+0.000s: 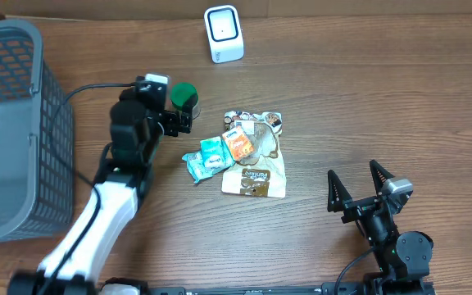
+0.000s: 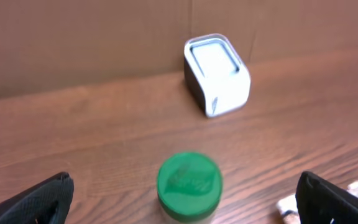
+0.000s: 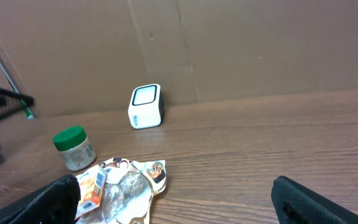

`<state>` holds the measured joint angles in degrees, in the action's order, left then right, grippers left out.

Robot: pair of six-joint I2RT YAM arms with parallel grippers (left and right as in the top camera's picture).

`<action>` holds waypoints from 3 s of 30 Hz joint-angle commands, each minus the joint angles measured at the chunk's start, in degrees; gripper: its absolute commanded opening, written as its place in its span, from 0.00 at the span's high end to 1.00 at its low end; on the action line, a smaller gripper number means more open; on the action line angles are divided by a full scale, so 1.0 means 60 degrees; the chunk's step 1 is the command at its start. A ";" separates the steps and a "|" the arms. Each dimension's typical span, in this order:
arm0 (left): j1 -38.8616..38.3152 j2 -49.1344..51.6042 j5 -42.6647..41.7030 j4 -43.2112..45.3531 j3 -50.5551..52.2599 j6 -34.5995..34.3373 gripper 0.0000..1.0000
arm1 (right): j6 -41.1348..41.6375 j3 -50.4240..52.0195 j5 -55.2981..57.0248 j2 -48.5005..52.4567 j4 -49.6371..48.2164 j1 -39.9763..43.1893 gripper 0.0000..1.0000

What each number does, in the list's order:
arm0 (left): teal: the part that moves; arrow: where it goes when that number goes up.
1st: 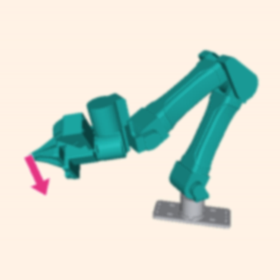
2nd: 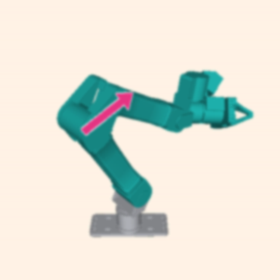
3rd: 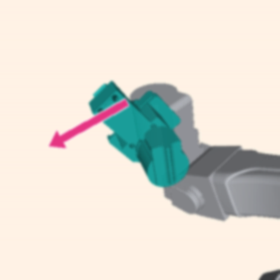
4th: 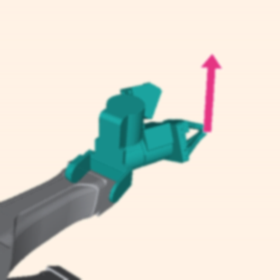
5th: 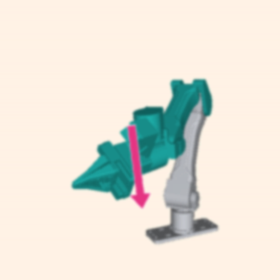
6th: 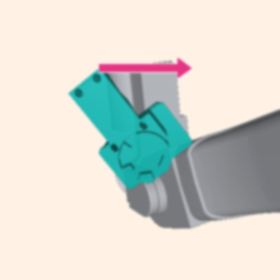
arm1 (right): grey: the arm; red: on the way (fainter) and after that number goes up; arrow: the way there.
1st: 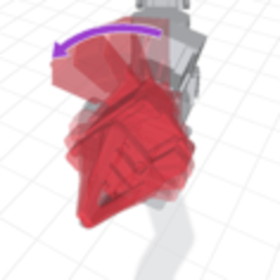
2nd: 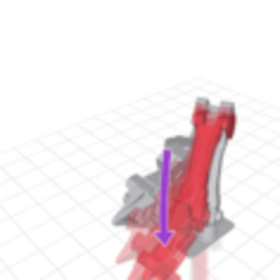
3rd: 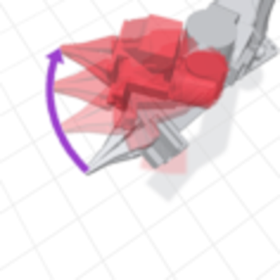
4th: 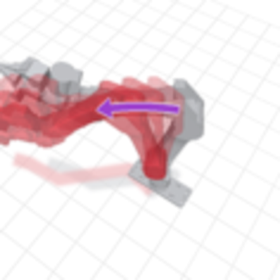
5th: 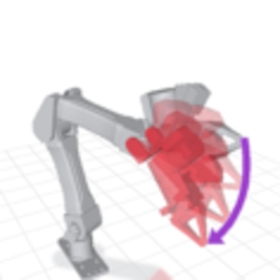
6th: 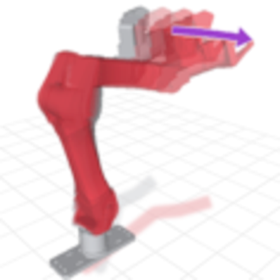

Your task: Scan the item barcode

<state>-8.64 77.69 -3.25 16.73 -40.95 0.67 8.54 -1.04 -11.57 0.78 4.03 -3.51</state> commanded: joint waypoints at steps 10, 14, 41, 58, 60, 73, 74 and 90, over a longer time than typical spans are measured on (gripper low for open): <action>-0.0062 -0.5235 -0.0576 -0.4743 -0.0131 -0.2692 0.00 | -0.0029 0.0095 0.0091 -0.0098 -0.0058 -0.0036 0.00; 0.0007 -0.5865 -0.0572 -0.6594 -0.0918 -0.2696 0.00 | -0.0029 0.0095 0.0091 -0.0098 -0.0062 -0.0036 0.00; 0.3180 -0.1654 0.2466 -1.6393 -1.0138 -0.2324 0.00 | -0.0029 0.0095 0.0091 -0.0098 -0.0058 -0.0036 0.00; 0.3752 -0.1636 0.3180 -1.6611 -1.0131 -0.2331 0.00 | -0.0029 0.0095 0.0091 -0.0098 -0.0058 -0.0036 0.00; 0.3748 -0.1636 0.3180 -1.6611 -1.0127 -0.2331 0.00 | -0.0029 0.0095 0.0091 -0.0098 -0.0058 -0.0036 0.00; 0.3748 -0.1636 0.3180 -1.6611 -1.0131 -0.2331 0.00 | -0.0029 0.0095 0.0091 -0.0098 -0.0058 -0.0036 0.00; 0.3748 -0.1636 0.3180 -1.6611 -1.0131 -0.2328 0.00 | -0.0029 0.0095 0.0091 -0.0098 -0.0058 -0.0036 0.00; 0.3752 -0.1636 0.3180 -1.6611 -1.0131 -0.2331 0.00 | 0.2204 -0.0208 -0.3319 -0.0076 -0.0674 -0.0047 0.00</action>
<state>13.54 68.38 14.87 -82.94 -100.25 -12.12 18.74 -1.06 -23.97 0.69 0.01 -3.51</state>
